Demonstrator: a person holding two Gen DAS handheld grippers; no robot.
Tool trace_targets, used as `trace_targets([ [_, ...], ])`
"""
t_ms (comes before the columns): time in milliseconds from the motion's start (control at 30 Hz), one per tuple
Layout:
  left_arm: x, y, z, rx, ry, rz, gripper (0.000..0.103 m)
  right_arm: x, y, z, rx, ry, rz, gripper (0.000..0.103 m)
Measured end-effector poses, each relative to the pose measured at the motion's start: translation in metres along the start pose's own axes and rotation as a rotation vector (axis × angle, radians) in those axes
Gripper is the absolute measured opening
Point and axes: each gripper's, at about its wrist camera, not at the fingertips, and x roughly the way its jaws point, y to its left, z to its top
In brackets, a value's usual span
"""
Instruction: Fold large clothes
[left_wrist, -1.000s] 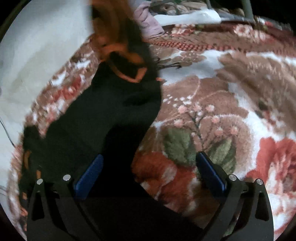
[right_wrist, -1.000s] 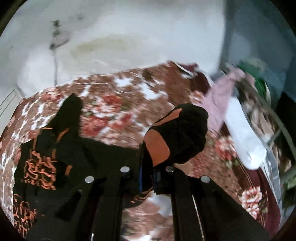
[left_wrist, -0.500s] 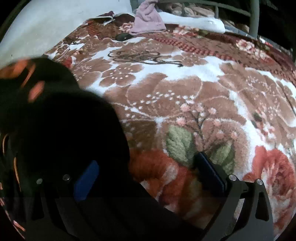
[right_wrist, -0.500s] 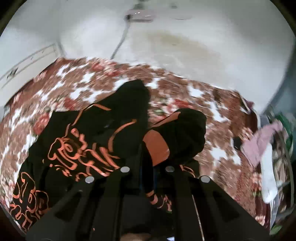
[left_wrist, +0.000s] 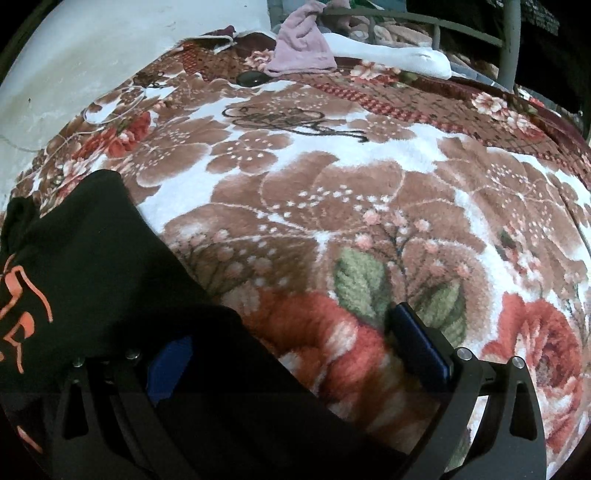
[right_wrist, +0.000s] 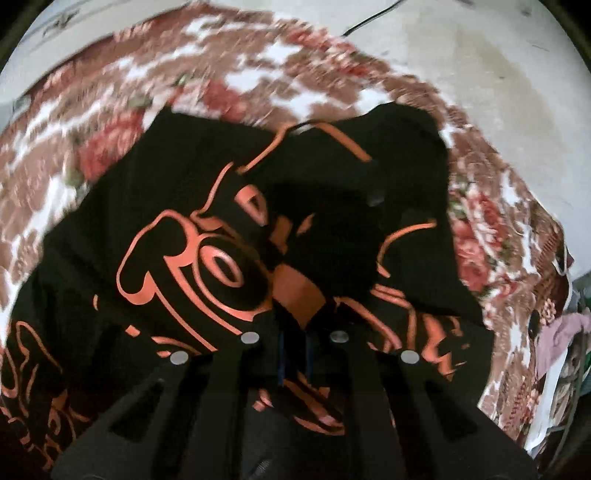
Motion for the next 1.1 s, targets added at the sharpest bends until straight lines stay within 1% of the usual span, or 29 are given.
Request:
trace_targets([
  [33, 0.0, 0.001, 0.0, -0.005, -0.002, -0.001, 0.098, 0.012, 0.007, 0.002, -0.004, 0.017, 0.001, 0.009],
  [67, 0.0, 0.001, 0.0, -0.008, -0.001, -0.004, 0.098, 0.019, 0.013, 0.003, -0.005, 0.034, 0.01, 0.015],
  [100, -0.001, 0.001, 0.0, -0.009, 0.0, -0.006, 0.098, 0.028, 0.018, 0.003, -0.002, 0.053, 0.033, 0.029],
  [133, -0.001, 0.002, 0.0, -0.011, 0.0, -0.014, 0.098, 0.034, 0.022, 0.004, 0.006, 0.062, 0.062, 0.042],
  [167, -0.001, 0.003, 0.0, -0.017, -0.001, -0.024, 0.098, 0.04, 0.028, 0.006, 0.022, 0.062, 0.111, 0.059],
  [200, -0.002, 0.006, 0.0, -0.027, -0.003, -0.038, 0.098, 0.043, 0.035, 0.007, 0.029, 0.062, 0.151, 0.065],
  [233, -0.002, 0.008, -0.001, -0.035, -0.005, -0.05, 0.098, 0.045, 0.043, 0.009, 0.027, 0.065, 0.174, 0.07],
  [267, -0.003, 0.01, -0.001, -0.046, -0.008, -0.065, 0.098, 0.045, 0.049, 0.01, 0.023, 0.067, 0.19, 0.085],
  [300, -0.004, 0.011, -0.002, -0.053, -0.009, -0.075, 0.098, 0.044, 0.056, 0.011, 0.017, 0.068, 0.211, 0.092],
  [367, -0.005, 0.013, -0.002, -0.064, -0.01, -0.091, 0.098, 0.036, 0.062, 0.014, 0.009, 0.062, 0.241, 0.092],
  [433, -0.006, 0.016, -0.003, -0.077, 0.001, -0.109, 0.098, 0.018, 0.057, 0.015, 0.031, 0.03, 0.3, 0.091],
  [467, -0.007, 0.016, -0.003, -0.077, 0.006, -0.112, 0.098, 0.002, 0.051, 0.014, 0.054, 0.004, 0.325, 0.091],
  [533, -0.007, 0.015, -0.005, -0.073, 0.017, -0.109, 0.098, -0.029, 0.04, 0.01, 0.081, -0.047, 0.339, 0.091],
  [600, -0.007, 0.012, -0.006, -0.058, 0.031, -0.083, 0.098, -0.056, 0.027, 0.003, 0.093, -0.094, 0.352, 0.091],
  [700, -0.015, 0.006, -0.012, -0.028, 0.063, -0.045, 0.098, -0.095, 0.003, -0.015, 0.127, -0.143, 0.32, 0.092],
  [800, -0.029, 0.004, -0.022, 0.0, 0.079, -0.01, 0.098, -0.126, -0.023, -0.039, 0.159, -0.149, 0.262, 0.092],
  [867, -0.047, 0.007, -0.033, -0.033, 0.079, 0.018, 0.098, -0.144, -0.043, -0.057, 0.179, -0.157, 0.223, 0.092],
  [933, -0.066, 0.012, -0.046, -0.073, 0.069, 0.0, 0.098, -0.164, -0.067, -0.077, 0.209, -0.183, 0.186, 0.094],
  [967, -0.078, 0.014, -0.053, -0.092, 0.054, -0.01, 0.098, -0.17, -0.076, -0.086, 0.224, -0.198, 0.172, 0.097],
  [1000, -0.094, 0.019, -0.065, -0.118, 0.039, -0.022, 0.098, -0.175, -0.086, -0.093, 0.241, -0.211, 0.158, 0.097],
  [1067, -0.115, 0.031, -0.082, -0.146, 0.038, -0.022, 0.098, -0.183, -0.107, -0.108, 0.288, -0.227, 0.143, 0.097],
  [1100, -0.127, 0.042, -0.094, -0.158, 0.04, -0.009, 0.098, -0.184, -0.118, -0.115, 0.32, -0.225, 0.121, 0.097],
])
